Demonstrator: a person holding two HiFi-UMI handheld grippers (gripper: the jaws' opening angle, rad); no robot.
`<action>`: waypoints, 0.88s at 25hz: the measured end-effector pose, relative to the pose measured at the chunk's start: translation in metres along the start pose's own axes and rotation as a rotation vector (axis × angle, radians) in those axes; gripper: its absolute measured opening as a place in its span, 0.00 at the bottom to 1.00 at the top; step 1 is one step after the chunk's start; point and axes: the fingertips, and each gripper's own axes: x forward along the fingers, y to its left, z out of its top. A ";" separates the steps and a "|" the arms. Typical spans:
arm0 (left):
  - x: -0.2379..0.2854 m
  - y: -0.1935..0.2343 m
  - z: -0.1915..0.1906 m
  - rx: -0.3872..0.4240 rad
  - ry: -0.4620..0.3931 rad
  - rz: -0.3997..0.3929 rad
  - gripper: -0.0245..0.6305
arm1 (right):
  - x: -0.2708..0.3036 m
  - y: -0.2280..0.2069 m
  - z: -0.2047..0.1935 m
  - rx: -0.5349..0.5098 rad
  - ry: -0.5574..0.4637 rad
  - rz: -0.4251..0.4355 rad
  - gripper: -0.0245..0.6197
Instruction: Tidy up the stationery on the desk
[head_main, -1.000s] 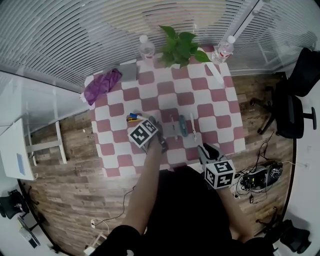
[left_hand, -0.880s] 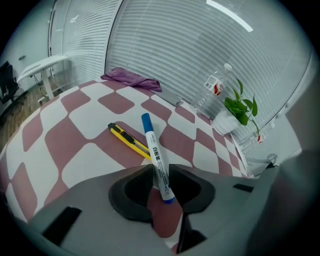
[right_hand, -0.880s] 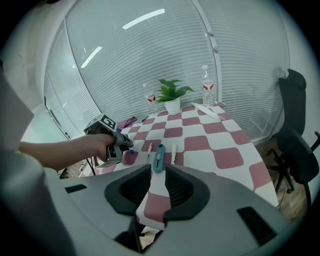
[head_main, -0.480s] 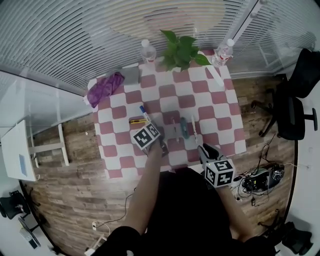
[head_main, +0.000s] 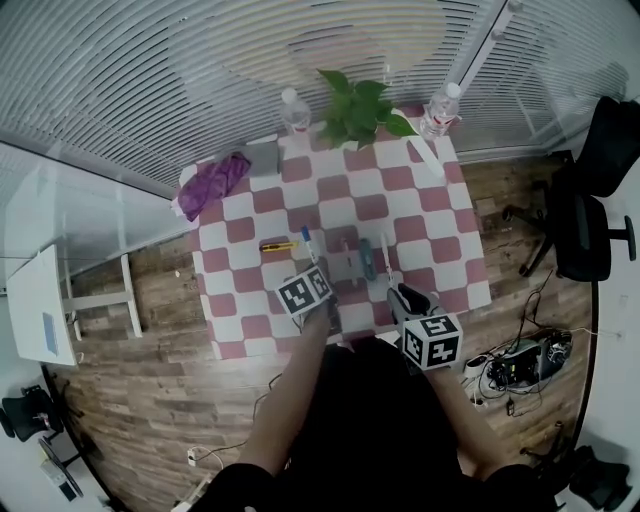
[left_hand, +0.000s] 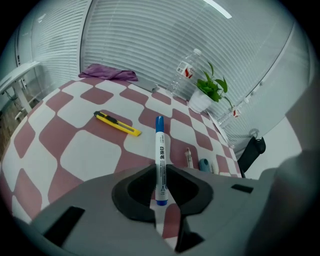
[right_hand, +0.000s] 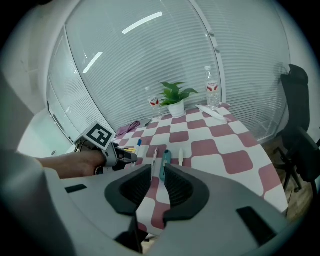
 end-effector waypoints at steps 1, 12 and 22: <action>0.001 -0.005 -0.007 0.010 0.014 -0.005 0.17 | 0.000 0.000 -0.001 0.002 0.001 0.002 0.19; 0.009 -0.035 -0.052 0.100 0.116 -0.004 0.17 | -0.009 -0.005 -0.022 0.027 0.026 0.008 0.19; 0.007 -0.038 -0.060 0.108 0.120 -0.024 0.23 | -0.010 -0.005 -0.023 0.031 0.027 0.021 0.19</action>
